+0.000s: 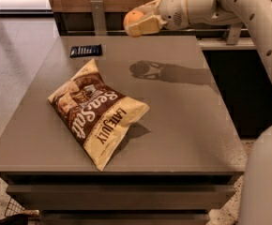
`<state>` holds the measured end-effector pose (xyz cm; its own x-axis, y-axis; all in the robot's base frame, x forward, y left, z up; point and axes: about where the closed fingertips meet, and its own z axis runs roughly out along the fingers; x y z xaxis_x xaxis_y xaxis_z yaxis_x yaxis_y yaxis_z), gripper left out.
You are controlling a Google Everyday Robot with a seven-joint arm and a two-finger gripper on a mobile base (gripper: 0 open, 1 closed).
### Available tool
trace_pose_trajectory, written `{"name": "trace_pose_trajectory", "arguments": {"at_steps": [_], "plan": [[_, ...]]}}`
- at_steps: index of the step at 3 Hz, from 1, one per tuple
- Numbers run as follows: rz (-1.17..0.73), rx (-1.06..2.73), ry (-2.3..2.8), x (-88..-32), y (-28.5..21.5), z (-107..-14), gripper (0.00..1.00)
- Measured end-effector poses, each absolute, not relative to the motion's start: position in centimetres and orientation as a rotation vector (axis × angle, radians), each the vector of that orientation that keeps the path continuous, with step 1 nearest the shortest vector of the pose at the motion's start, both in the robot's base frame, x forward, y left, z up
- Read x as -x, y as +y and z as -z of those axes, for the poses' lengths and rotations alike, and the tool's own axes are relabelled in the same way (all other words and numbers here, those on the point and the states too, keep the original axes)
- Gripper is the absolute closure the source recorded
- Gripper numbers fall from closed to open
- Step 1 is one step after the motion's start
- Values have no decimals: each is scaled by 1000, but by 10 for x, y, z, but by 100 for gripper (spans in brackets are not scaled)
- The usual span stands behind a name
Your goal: Move orange near rxbar blueberry
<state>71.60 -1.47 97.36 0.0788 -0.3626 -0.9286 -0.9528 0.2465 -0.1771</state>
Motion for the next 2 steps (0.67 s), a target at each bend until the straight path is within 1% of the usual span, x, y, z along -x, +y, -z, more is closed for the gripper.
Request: {"name": "trace_pose_trajectory", "arguments": {"at_steps": [1, 2], "plan": [[-749, 1277, 1521, -771, 48, -951, 100], [-765, 1233, 1546, -798, 82, -924, 100]]}}
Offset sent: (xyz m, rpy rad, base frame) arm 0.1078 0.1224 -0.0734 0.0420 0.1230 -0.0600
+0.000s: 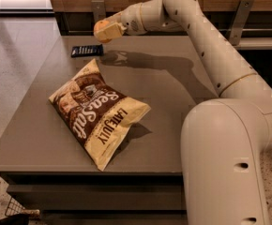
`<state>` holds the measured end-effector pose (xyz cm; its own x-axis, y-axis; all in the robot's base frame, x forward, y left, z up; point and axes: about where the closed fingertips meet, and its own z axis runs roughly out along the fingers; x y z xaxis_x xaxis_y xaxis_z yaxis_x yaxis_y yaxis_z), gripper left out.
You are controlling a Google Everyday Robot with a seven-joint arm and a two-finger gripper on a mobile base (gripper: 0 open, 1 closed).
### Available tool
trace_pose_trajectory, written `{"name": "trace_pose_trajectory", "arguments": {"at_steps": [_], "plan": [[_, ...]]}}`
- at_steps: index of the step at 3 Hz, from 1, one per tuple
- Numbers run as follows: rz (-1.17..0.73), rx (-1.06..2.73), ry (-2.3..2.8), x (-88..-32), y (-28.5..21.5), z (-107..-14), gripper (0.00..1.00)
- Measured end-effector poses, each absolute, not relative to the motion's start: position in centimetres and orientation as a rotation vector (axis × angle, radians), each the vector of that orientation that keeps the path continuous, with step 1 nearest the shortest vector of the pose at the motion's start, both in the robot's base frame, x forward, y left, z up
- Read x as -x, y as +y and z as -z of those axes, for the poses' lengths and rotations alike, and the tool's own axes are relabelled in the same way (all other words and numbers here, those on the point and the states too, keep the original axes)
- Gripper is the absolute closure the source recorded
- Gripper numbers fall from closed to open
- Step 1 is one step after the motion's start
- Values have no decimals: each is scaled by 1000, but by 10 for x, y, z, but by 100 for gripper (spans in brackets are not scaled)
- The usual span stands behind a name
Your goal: Move orange near rxbar blueberry
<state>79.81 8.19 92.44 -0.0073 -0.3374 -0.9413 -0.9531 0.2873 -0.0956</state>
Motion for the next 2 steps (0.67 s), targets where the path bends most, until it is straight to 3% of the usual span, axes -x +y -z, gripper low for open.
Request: {"name": "trace_pose_trajectory", "arguments": {"at_steps": [2], "plan": [[-723, 1176, 1570, -798, 93, -878, 100]]}}
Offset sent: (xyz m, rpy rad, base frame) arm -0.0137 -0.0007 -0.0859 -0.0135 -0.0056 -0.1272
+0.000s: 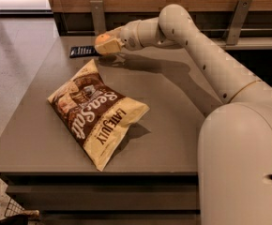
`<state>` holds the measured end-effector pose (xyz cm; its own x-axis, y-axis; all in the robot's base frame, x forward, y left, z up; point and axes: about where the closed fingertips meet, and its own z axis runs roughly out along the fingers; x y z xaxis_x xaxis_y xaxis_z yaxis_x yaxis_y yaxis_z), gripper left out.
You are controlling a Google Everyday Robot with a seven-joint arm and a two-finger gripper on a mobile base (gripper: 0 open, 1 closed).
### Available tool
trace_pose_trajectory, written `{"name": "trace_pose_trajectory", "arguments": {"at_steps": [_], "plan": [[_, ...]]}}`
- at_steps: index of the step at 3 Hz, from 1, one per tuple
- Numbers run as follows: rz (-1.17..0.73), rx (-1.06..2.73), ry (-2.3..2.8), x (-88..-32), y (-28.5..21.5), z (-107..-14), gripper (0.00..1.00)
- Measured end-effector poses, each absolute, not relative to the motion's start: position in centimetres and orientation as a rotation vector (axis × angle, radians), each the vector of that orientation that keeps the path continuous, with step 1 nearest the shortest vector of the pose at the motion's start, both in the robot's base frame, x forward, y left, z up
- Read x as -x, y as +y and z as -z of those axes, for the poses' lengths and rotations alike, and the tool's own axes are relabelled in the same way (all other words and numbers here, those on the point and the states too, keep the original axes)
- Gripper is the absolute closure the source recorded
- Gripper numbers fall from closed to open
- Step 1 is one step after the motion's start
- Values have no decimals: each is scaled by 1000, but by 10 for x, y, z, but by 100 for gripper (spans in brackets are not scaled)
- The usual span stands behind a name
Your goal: Move orange near rxbar blueberry
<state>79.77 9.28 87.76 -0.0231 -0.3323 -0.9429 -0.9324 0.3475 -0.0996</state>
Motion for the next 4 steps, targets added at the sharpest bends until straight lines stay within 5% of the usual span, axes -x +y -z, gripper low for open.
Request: {"name": "trace_pose_trajectory", "arguments": {"at_steps": [1, 4], "plan": [[-689, 1140, 1609, -791, 81, -850, 99], [-707, 1155, 1606, -789, 93, -847, 30]]}}
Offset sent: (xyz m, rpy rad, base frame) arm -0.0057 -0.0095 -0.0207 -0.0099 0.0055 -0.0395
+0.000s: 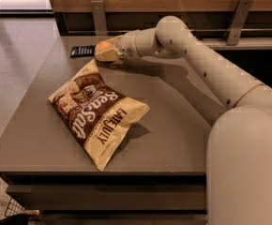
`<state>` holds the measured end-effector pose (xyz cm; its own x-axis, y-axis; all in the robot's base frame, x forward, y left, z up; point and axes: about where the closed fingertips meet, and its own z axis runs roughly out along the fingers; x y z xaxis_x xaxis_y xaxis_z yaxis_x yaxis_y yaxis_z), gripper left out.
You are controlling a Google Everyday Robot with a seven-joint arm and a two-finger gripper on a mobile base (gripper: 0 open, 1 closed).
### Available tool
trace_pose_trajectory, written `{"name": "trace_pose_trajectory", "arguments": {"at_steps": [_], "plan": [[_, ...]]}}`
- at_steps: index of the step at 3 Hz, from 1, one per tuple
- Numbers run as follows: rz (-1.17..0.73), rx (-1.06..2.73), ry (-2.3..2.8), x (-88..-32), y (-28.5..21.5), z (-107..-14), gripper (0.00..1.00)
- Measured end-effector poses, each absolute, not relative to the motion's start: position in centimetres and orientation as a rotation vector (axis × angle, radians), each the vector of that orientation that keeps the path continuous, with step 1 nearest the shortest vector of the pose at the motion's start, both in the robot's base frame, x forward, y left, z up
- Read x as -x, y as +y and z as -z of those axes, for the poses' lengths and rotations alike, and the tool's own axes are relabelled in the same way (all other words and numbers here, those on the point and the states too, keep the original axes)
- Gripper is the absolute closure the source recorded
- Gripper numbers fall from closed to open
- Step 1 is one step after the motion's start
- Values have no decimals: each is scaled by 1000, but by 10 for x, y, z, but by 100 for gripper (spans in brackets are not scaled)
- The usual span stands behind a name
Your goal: Move orange near rxbar blueberry
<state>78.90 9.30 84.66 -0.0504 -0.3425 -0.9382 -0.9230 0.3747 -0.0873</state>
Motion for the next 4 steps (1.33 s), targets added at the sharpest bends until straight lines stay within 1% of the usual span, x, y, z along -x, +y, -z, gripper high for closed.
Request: {"name": "trace_pose_trajectory", "arguments": {"at_steps": [1, 3, 4], "plan": [[-717, 1161, 1606, -789, 99, -845, 0], [-716, 1089, 1620, -811, 67, -870, 0], [-698, 1047, 1614, -813, 48, -882, 0]]}}
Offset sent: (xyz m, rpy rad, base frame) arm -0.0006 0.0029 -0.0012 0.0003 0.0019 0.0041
